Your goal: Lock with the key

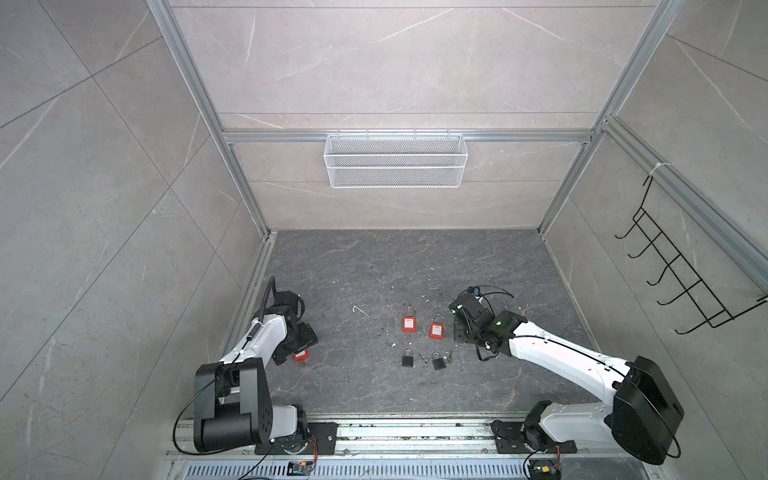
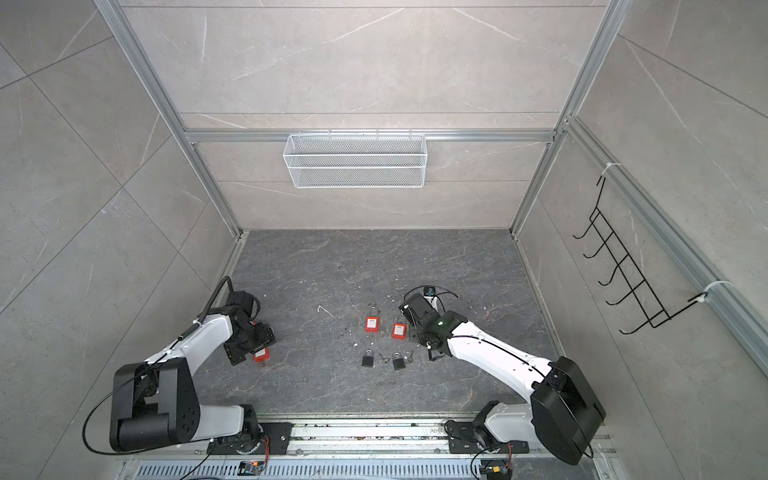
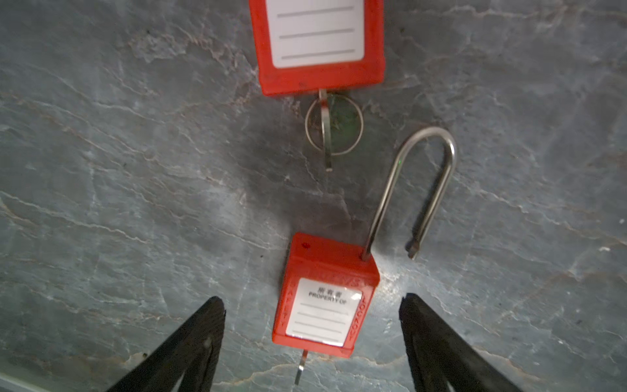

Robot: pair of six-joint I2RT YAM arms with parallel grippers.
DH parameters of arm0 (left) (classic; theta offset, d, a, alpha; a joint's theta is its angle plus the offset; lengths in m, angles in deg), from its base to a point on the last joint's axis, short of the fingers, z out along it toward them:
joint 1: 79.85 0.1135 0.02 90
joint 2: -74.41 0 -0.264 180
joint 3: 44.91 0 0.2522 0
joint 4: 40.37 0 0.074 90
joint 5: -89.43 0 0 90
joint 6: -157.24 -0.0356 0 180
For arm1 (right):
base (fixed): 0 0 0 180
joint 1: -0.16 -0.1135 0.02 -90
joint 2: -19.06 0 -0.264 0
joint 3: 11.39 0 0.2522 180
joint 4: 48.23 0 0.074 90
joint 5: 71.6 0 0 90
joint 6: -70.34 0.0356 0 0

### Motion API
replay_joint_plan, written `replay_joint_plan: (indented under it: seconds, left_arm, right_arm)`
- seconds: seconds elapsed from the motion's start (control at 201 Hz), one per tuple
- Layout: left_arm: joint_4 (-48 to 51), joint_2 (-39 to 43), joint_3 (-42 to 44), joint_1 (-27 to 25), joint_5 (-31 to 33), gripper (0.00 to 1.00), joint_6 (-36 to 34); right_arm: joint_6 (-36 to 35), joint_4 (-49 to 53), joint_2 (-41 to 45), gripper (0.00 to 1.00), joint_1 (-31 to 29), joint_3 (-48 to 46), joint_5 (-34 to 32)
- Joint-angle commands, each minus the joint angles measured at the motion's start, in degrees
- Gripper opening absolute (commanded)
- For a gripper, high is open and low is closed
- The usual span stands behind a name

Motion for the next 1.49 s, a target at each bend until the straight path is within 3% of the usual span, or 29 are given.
replay_joint_plan:
  seconds: [0.0, 0.219, 0.488, 0.647, 0.906, 1.051, 1.22, 1.354, 1.489]
  left_arm:
    - [-1.0, -2.8, -3.7, 0.1, -2.2, 0.8, -4.0]
    - [-1.6, -6.7, -5.4, 0.2, -5.3, 0.72, -5.2]
    - [-1.8, -7.7, -5.2, 0.2, -7.2, 0.6, -5.9]
    - [-2.4, -6.4, -3.7, 0.1, -8.7, 0.48, -4.7]
    - [-2.0, -5.1, -2.3, -0.6, -9.9, 0.41, -1.8]
    - [-2.3, -2.1, -0.4, -3.8, -10.3, 0.38, 5.0]
    - [-3.1, 2.9, 1.8, -11.5, -7.0, 0.38, 19.3]
    - [-4.9, 8.2, 4.0, -19.0, -1.9, 0.4, 31.8]
    - [-5.3, 7.1, 3.4, -26.2, 2.3, 0.41, 41.0]
  right_arm:
    - [1.3, 1.1, 0.2, 0.55, -0.3, 0.8, -2.1]
    - [2.0, 0.5, 2.2, 0.61, -0.3, -0.5, -2.8]
    - [1.9, 0.5, 1.8, 0.54, -0.3, -0.2, -2.6]
    - [1.8, 0.3, 2.3, 0.52, -0.3, -0.5, -2.6]
    - [2.2, 1.0, 1.8, 0.5, -0.3, 0.4, -3.3]
    - [1.3, -1.1, 3.4, 0.51, -0.3, -0.7, -4.4]
    - [-1.0, -6.9, 7.9, 0.52, -0.3, -4.7, -5.2]
    - [-3.3, -10.5, 10.5, 0.54, -0.3, -7.1, -1.8]
    - [-3.8, -9.4, 10.2, 0.57, -0.3, -6.0, 0.0]
